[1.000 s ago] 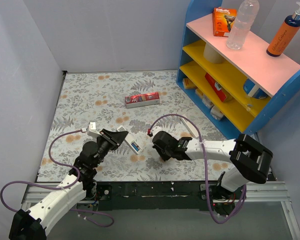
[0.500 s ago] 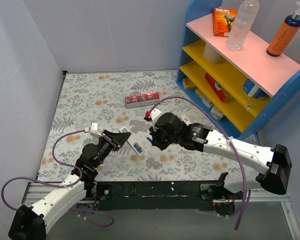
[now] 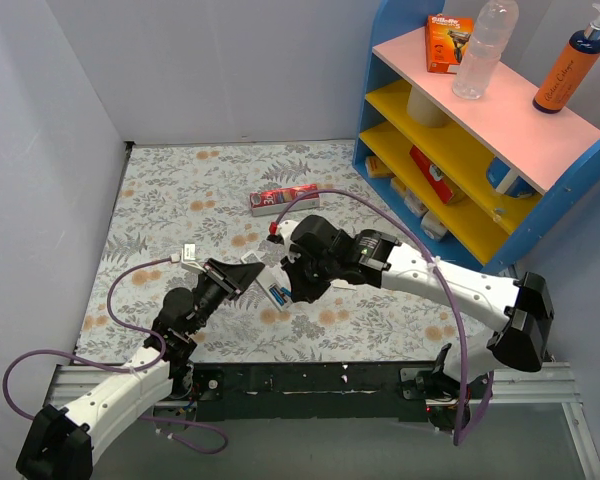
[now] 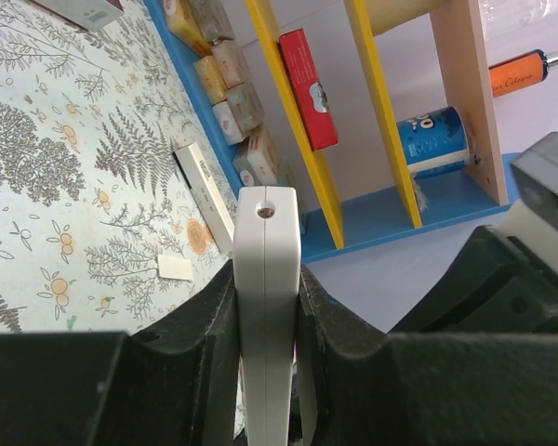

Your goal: Load the batteries into the remote control

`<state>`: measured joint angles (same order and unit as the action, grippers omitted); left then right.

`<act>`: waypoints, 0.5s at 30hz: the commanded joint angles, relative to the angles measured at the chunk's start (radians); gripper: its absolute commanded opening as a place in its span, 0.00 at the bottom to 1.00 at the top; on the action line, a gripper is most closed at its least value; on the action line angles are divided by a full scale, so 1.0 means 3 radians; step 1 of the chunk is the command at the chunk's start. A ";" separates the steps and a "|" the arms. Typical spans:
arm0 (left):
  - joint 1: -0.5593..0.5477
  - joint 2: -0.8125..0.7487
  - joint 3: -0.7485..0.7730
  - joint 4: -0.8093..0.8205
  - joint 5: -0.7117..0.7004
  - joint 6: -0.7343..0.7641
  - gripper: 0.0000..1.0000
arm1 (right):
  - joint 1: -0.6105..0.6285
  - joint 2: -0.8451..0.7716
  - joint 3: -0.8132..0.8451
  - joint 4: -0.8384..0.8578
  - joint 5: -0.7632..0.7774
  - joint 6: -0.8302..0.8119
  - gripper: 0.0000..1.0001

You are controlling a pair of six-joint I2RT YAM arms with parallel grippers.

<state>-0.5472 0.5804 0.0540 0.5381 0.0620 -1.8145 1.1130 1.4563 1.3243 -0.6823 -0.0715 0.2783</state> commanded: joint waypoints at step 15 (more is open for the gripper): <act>-0.0012 0.0085 -0.0083 0.0395 0.0141 -0.0215 0.00 | 0.0033 0.0407 0.0499 -0.0389 -0.0064 0.0120 0.01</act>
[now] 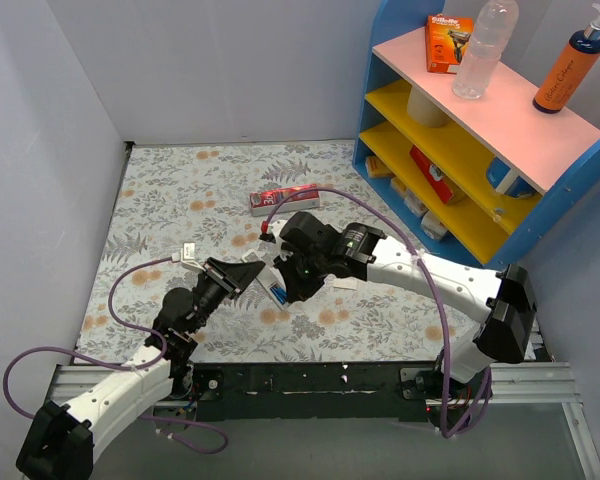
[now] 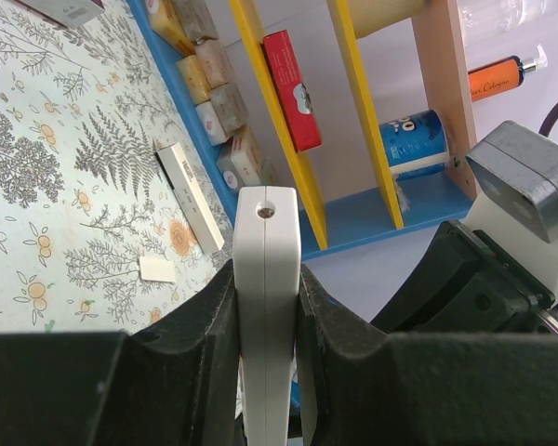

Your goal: Load the batteries into the remote control

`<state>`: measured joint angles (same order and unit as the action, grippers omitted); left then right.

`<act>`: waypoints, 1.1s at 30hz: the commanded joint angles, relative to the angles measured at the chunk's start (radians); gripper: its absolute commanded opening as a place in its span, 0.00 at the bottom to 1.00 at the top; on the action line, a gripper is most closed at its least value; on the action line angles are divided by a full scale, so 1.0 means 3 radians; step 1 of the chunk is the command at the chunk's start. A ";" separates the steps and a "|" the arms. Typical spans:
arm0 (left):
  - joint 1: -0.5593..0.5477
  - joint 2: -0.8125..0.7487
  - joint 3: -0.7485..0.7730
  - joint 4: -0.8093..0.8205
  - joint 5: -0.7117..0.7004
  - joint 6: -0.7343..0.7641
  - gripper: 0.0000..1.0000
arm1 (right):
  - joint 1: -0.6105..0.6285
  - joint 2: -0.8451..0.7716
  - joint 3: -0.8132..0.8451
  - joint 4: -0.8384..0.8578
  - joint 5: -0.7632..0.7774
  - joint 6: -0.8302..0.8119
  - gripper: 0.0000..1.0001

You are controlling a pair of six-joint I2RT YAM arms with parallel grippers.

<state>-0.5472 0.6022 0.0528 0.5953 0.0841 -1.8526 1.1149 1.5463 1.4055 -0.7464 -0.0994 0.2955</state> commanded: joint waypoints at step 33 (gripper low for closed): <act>-0.0007 0.0110 -0.0033 0.0337 0.0042 -0.0145 0.00 | 0.0206 0.0741 0.0929 -0.0764 0.0674 0.0294 0.01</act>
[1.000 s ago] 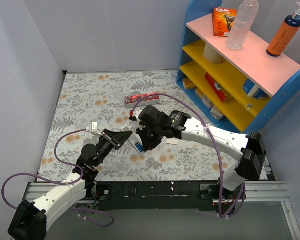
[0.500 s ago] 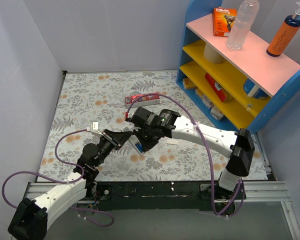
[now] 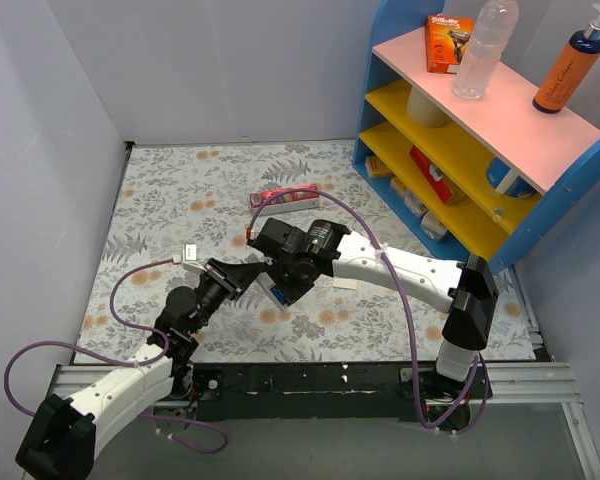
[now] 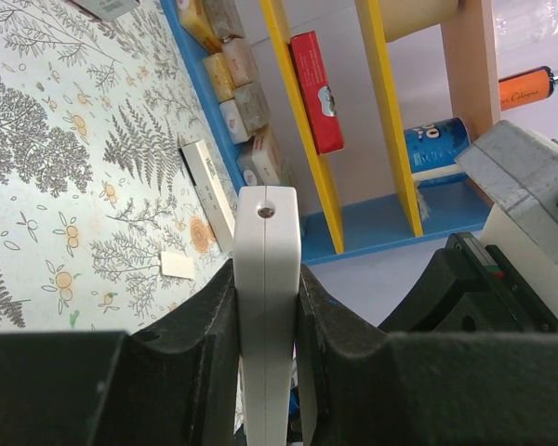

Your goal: Load the batteries into the remote control

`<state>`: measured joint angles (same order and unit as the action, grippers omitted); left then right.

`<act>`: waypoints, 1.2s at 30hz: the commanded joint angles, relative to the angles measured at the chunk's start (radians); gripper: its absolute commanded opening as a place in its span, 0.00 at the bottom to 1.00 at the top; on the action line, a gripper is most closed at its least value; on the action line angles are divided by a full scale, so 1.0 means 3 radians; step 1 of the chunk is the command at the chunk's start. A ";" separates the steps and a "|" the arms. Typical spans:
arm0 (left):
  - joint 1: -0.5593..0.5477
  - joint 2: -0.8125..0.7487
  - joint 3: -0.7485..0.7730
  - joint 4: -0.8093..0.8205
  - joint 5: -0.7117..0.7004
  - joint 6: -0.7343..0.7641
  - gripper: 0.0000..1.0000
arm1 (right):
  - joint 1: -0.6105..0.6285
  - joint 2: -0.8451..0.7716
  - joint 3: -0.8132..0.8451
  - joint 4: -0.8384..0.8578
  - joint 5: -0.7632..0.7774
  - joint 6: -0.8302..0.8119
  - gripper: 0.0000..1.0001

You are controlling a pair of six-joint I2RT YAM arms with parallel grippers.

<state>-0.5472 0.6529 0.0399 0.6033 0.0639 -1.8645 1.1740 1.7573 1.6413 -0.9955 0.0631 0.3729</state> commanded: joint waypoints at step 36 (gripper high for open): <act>-0.0012 0.0084 -0.0082 0.0203 0.0068 -0.0483 0.00 | 0.0014 -0.0033 0.0389 0.0041 0.0158 -0.0052 0.35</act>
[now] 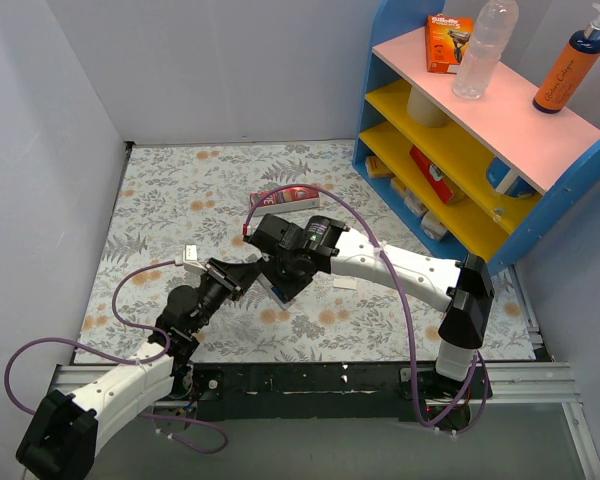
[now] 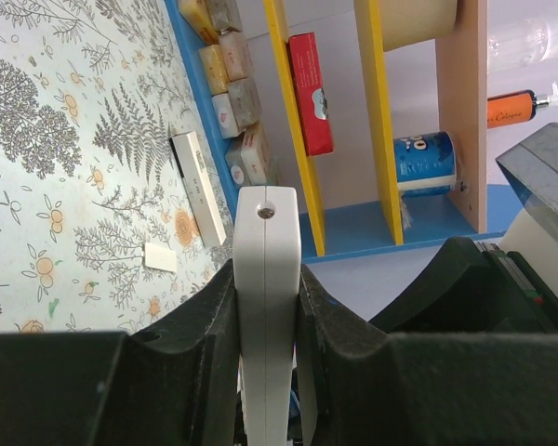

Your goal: Load the batteries into the remote control

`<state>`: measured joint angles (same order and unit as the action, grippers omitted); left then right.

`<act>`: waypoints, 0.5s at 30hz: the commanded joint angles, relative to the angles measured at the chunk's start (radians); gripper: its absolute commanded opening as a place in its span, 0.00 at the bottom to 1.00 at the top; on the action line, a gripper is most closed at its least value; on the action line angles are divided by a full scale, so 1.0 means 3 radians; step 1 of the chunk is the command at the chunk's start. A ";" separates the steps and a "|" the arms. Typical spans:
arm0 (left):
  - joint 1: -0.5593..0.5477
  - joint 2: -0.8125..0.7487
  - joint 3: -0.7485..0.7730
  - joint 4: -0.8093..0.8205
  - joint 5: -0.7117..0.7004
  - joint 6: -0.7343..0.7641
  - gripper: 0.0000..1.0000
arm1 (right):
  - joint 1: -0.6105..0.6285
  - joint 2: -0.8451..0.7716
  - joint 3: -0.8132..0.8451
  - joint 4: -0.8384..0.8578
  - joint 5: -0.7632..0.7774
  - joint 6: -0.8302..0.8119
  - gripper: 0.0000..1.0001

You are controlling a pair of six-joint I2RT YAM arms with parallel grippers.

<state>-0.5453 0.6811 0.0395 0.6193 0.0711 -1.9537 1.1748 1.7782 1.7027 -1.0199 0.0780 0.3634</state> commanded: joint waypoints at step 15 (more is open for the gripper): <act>-0.0018 0.0158 -0.0121 0.0344 0.0202 -0.0288 0.00 | 0.0032 -0.0578 0.0093 0.0565 0.0006 -0.0790 0.47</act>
<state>-0.5472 0.7219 0.0395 0.6640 0.1013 -1.9949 1.1793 1.7290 1.7554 -0.9691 0.1154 0.2932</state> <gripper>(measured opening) 0.218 0.470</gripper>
